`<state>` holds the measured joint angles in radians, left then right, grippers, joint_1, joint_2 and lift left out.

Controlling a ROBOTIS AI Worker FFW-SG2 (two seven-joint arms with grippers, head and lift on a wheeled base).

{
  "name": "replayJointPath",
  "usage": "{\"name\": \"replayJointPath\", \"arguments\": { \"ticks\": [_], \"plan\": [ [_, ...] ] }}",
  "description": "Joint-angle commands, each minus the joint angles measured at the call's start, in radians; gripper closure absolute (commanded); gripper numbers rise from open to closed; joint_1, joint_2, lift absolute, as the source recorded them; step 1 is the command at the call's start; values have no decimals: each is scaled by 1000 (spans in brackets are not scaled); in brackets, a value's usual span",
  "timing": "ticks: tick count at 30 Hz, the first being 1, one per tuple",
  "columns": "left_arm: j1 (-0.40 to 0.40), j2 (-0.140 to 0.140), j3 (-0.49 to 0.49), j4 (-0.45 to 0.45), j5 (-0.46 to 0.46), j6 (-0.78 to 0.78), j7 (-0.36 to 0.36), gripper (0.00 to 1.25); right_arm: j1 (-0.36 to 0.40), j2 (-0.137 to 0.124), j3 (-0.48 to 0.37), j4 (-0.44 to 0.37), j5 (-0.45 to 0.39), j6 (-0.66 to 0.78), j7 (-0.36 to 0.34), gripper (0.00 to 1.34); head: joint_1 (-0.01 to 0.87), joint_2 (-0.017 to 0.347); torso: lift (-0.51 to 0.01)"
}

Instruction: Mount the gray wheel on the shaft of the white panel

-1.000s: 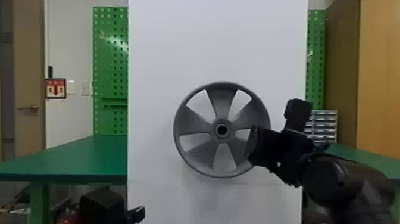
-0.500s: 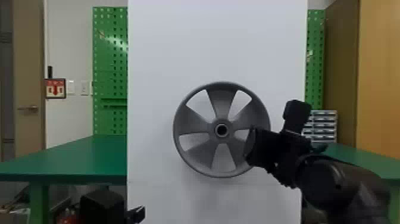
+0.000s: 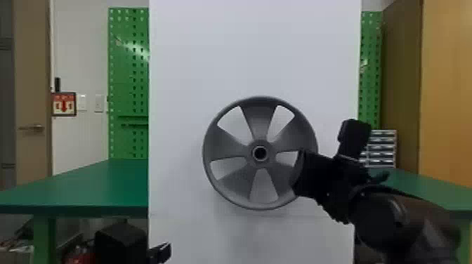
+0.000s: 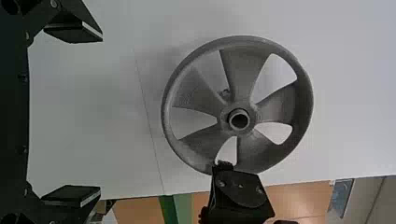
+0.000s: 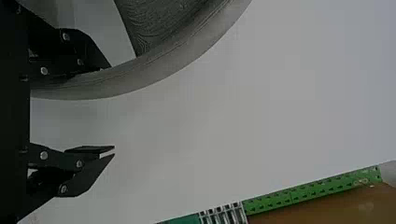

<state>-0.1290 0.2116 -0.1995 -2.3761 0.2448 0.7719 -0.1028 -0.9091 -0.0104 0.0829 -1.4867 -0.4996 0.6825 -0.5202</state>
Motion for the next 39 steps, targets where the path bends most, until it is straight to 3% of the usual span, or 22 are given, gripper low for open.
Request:
{"name": "replayJointPath", "arguments": {
  "ticks": [1,3,33,39],
  "plan": [
    [-1,0,0,0,1,0,0,130,4,0,3,2,-5,-12,0,180,37,38,-488],
    [-3,0,0,0,1,0,0,130,6,0,3,3,-10,-20,0,-2,37,38,-488],
    [-6,3,0,0,2,0,0,130,15,-5,12,5,-25,-37,2,-2,37,38,-488],
    [-4,2,2,0,2,0,0,130,58,-7,21,-73,-20,-38,2,-2,37,38,-488]
  ]
}}
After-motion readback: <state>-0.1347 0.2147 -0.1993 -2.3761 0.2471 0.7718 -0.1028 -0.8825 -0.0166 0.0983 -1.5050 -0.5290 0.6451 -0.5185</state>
